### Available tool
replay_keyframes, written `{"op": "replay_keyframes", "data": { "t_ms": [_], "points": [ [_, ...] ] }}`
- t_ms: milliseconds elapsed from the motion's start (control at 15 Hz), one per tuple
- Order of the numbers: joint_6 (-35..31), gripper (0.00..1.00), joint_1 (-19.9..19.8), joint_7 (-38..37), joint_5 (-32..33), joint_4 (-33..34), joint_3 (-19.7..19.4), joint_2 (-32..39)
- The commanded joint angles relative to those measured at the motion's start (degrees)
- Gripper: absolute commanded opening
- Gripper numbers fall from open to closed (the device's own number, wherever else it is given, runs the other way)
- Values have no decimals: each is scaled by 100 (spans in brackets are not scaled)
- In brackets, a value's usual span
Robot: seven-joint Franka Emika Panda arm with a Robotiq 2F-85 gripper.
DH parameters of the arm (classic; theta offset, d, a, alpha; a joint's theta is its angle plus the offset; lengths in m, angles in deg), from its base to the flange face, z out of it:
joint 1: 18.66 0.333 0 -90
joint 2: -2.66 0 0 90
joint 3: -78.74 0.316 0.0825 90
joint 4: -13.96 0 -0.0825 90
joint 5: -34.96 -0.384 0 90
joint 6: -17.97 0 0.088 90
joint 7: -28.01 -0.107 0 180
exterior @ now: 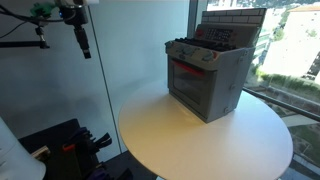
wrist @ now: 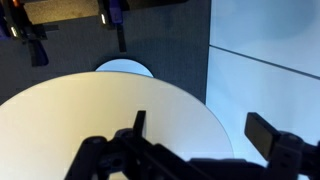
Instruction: Turn the knob on the far right to the right
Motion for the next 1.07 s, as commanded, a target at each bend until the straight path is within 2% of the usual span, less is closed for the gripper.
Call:
{"op": "replay_keyframes", "data": {
  "t_ms": [0, 533, 1000],
  "points": [
    [-122, 100, -243, -126, 184, 434, 27, 214],
    [-636, 100, -879, -464, 793, 1275, 52, 901],
    [-1091, 100, -1367, -1041, 1416, 1881, -26, 1406]
  ]
}}
